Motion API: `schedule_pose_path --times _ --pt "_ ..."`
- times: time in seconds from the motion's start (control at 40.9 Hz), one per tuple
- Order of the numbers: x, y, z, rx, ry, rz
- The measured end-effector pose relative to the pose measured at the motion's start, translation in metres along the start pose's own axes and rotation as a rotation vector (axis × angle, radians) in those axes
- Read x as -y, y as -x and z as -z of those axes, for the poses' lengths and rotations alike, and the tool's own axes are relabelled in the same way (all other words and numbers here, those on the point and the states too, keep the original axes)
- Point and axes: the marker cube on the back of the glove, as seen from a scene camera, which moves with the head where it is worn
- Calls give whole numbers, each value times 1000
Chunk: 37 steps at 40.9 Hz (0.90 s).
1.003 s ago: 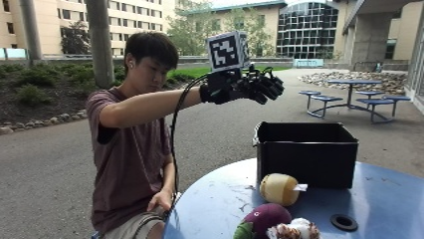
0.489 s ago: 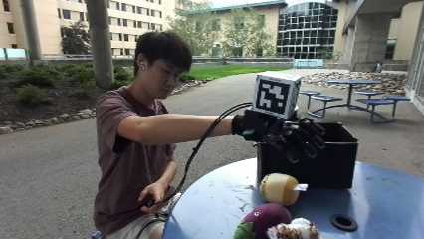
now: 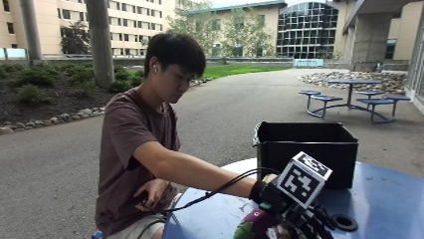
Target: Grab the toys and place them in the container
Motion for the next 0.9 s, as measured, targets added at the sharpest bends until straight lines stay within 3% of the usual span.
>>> schedule_pose_path --times 0.196,0.44,0.587,0.734,0.905 --pt "3 9 -44 72 21 27" --pt "0 10 -48 103 -54 -12" --pt "3 12 -45 116 -115 44" --pt "2 9 -29 149 -226 49" --pt "-31 13 37 264 -413 148"
